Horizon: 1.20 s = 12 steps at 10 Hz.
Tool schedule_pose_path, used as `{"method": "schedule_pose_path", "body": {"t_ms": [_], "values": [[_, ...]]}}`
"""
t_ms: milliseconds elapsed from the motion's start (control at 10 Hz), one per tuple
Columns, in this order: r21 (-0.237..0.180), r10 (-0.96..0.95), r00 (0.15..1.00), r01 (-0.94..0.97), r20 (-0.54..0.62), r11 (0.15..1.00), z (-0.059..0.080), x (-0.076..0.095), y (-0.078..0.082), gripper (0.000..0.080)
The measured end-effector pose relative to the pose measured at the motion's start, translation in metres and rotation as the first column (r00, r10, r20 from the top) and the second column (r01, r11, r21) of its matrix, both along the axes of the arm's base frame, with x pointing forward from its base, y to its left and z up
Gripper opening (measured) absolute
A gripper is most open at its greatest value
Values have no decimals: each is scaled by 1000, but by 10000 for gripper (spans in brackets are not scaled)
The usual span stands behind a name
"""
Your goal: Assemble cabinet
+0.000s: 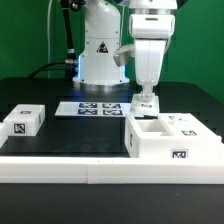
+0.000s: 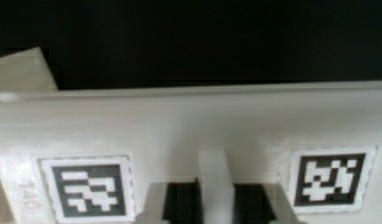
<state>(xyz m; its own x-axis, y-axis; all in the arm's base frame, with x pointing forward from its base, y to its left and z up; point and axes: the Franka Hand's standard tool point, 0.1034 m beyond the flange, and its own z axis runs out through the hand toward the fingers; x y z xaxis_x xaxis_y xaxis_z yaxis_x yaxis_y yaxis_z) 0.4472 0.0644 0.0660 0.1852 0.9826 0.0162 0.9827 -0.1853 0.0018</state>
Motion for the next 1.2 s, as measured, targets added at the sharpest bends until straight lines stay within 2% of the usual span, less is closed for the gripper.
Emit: {"method": "schedule_pose_path", "body": {"t_ms": [1200], "values": [[2,38,999,-38,-3,999,-2,4,-2,68]]}}
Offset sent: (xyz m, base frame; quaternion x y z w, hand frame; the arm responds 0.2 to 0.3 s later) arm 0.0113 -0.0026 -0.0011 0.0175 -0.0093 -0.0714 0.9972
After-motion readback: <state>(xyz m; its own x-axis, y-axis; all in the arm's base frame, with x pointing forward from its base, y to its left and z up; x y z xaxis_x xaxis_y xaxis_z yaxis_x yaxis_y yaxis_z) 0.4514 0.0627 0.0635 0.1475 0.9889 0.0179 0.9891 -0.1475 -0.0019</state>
